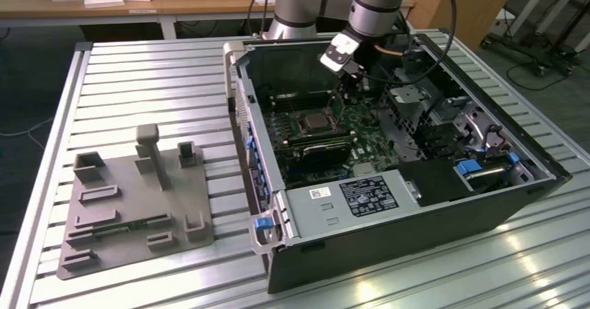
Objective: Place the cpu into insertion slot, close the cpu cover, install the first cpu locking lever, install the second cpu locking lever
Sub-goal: 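Close the cpu cover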
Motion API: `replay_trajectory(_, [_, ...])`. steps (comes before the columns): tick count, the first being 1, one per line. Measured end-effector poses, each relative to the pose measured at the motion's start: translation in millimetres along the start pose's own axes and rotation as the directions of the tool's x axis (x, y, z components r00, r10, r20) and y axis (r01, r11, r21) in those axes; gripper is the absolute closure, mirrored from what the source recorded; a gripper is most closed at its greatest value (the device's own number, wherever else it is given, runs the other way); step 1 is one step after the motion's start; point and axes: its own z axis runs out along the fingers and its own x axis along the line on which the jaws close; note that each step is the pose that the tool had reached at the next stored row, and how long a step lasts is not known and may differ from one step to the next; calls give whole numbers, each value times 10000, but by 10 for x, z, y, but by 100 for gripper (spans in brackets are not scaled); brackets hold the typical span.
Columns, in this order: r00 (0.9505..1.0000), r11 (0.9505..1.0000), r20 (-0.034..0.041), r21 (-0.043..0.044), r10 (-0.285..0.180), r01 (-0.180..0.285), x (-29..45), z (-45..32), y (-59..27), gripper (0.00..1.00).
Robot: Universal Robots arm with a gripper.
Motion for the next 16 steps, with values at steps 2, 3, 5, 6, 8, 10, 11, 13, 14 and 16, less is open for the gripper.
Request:
replay_trajectory(2, [10000,10000,0,0,0,0,0,0,-8,90])
replay_trajectory(3, [10000,10000,0,0,0,0,0,0,-12,90])
replay_trajectory(5, [10000,10000,0,0,0,0,-1,0,-20,90])
replay_trajectory(6, [10000,10000,0,0,0,0,-1,-1,-24,90])
replay_trajectory(8, [10000,10000,0,0,1,-1,-1,-1,-32,90])
replay_trajectory(10, [10000,10000,0,0,0,0,-1,-1,-41,90])
replay_trajectory(11, [10000,10000,0,0,0,0,-2,-1,-45,90])
replay_trajectory(13, [10000,10000,0,0,0,0,-2,-1,-54,90])
replay_trajectory(14, [10000,10000,0,0,0,0,-2,-1,-58,90])
replay_trajectory(16, [10000,10000,1,1,0,0,-2,-2,-66,90])
